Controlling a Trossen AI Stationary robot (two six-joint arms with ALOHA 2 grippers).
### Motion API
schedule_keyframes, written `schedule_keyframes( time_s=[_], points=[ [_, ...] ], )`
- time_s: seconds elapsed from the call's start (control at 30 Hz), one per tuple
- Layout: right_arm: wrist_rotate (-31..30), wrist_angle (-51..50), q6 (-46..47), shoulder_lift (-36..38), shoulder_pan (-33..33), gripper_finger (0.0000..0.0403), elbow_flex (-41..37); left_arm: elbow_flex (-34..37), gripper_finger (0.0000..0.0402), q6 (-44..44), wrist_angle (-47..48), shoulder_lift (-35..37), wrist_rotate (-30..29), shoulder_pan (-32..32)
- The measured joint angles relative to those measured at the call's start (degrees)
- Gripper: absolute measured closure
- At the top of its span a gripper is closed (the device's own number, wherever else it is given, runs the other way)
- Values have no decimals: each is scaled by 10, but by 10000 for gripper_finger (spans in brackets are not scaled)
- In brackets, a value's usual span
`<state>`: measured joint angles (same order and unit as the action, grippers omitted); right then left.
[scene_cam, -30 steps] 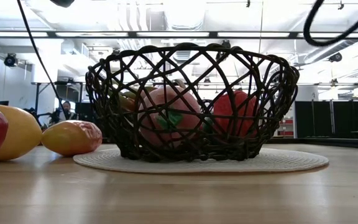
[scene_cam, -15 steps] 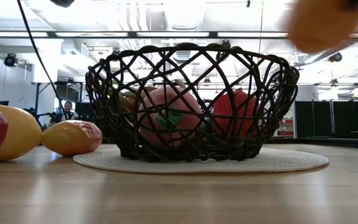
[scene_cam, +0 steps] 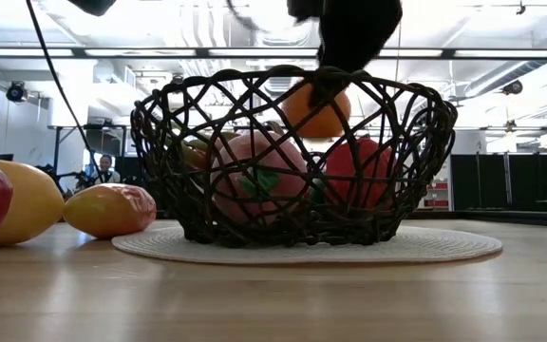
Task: Build produce basket
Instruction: Put the orange into the basket
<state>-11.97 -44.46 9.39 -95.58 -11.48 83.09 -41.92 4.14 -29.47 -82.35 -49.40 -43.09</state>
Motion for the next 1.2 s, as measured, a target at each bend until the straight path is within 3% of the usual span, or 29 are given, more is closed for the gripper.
schedule_keyframes(
  time_s=[0.1, 0.23, 0.47, 0.9, 1.07, 1.2],
  points=[
    [100, 16, 7, -18, 6, 97, 0, 2, 190, 0, 0, 0, 0, 0],
    [155, 23, 11, -34, -8, 97, 1, 2, 190, 0, 0, 0, 1, 0],
    [156, 35, 27, -42, -20, 96, 1, 3, 190, 0, 0, 0, 1, 0],
    [-15, -14, 30, -25, -28, 96, 31, 5, 190, 0, 0, 0, 3, 0],
    [84, -19, 26, -27, -30, 96, 40, 7, 190, 0, 0, 0, 3, 0],
    [112, -40, 26, -36, -34, 96, 38, 8, 190, 0, 0, 0, 2, 0]
  ],
)
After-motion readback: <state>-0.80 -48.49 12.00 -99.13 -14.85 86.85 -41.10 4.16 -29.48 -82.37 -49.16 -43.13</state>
